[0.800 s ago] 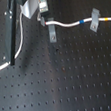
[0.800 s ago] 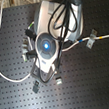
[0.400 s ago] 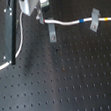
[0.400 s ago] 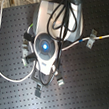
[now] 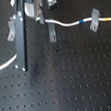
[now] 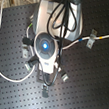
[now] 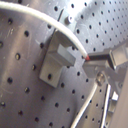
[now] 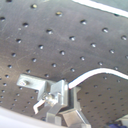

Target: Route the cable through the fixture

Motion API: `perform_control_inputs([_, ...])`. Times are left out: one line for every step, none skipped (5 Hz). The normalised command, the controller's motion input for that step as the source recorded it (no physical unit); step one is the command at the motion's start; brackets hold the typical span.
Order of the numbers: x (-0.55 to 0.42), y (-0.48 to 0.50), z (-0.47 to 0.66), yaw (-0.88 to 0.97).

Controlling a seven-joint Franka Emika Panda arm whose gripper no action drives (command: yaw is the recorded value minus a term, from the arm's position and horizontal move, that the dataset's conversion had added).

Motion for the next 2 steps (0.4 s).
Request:
perform_control_inputs([-0.035,0.015,0.41,-1.00])
perform_control_inputs([-0.138,0.043,0.43,-0.88])
